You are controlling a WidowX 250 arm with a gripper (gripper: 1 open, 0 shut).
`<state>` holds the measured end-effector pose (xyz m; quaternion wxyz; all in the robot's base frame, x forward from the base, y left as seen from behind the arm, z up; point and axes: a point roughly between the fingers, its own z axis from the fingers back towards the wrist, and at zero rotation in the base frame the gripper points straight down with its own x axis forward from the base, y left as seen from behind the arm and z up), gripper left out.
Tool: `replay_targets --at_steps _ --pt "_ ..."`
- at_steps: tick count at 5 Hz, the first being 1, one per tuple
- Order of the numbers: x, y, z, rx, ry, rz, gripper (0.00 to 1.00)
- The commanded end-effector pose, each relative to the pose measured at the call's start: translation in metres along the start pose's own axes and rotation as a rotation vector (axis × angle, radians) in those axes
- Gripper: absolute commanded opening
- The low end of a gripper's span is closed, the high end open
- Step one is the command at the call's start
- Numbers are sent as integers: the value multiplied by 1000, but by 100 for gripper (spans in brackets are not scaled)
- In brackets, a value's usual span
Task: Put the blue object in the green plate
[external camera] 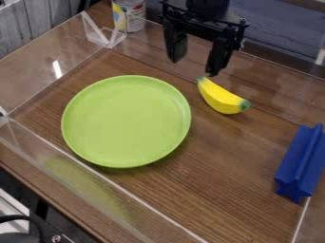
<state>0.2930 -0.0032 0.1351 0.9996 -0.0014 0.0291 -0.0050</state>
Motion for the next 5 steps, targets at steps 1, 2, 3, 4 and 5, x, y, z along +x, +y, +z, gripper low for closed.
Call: replay_targets --at_steps 1,2,3,4,5 --pt "3 -20 -7 -8 11 -18 100" --pt "4 -56 -17 -29 1 -73 100" --pt "15 -104 -36 -33 -12 -118 100" --pt "14 -147 -55 -32 -17 -160 100" --pt "16 -154 -69 -33 -22 -186 100"
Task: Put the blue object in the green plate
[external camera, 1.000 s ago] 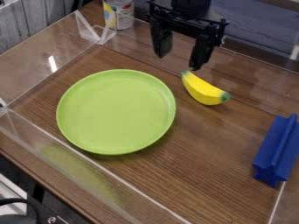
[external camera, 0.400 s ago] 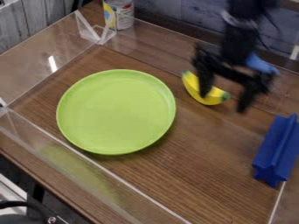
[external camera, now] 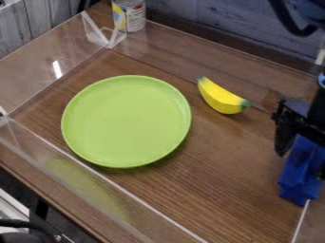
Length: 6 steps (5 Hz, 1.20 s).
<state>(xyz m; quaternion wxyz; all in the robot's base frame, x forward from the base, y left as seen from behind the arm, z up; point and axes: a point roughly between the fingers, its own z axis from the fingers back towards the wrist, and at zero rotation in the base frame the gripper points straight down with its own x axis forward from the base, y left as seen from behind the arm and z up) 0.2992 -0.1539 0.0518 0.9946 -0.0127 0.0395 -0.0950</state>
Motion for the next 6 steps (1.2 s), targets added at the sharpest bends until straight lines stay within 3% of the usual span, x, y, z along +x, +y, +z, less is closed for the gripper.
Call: replay_targets --at_steps 1,4,6 --pt "11 4 14 -18 -64 10 100" --pt "28 14 15 -34 -120 31 100" --pt "29 16 6 -39 -117 36 100"
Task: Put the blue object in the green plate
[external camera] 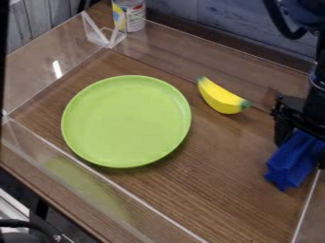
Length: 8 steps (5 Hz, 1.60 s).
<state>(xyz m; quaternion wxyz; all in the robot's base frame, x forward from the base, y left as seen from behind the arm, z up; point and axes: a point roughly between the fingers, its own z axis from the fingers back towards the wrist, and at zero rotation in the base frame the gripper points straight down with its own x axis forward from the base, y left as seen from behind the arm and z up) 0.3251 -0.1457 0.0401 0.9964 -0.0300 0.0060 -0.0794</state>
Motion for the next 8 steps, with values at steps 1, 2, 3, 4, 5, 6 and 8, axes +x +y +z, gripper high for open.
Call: replay_targets --at_steps 1,2,3,4,5,6,8 --pt "4 1 14 -15 -49 8 0" --pt "3 1 14 -25 -54 6 0" --pt "2 0 13 -35 -59 4 0" --pt "3 -2 11 -43 -62 1 0" --pt "4 -4 9 -51 -66 -2 0" --pt "4 -5 7 -59 -69 -4 0" --pt "3 -6 2 -68 -71 -3 100"
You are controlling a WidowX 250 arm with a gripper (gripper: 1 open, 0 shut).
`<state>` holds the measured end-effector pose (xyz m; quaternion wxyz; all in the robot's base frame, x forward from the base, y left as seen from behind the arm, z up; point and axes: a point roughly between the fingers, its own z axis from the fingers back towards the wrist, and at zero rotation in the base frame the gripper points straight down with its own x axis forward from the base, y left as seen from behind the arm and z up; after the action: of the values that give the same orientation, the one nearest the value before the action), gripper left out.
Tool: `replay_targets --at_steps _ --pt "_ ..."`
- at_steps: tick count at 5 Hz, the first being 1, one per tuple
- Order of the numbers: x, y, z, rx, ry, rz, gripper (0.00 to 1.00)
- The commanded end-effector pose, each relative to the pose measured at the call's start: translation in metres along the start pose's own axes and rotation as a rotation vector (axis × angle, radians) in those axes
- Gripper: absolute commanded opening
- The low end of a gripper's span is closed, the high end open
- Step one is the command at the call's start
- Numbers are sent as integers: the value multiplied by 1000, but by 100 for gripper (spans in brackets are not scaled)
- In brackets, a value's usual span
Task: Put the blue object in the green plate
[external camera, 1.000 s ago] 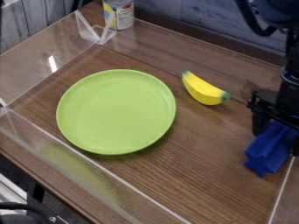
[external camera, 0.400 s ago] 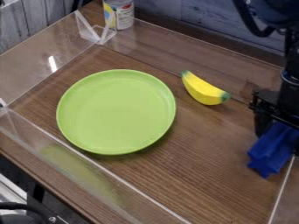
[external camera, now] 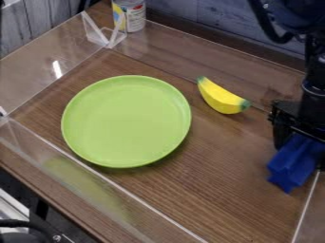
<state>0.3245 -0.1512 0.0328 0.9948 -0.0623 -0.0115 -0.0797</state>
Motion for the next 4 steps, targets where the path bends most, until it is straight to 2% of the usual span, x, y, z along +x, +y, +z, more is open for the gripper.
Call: replay_targets --at_steps 1,2,4 --pt "3 -2 8 -12 -36 -3 100" --pt "1 0 12 -16 -40 -5 0" --pt "-3 5 32 -24 -65 -11 0"
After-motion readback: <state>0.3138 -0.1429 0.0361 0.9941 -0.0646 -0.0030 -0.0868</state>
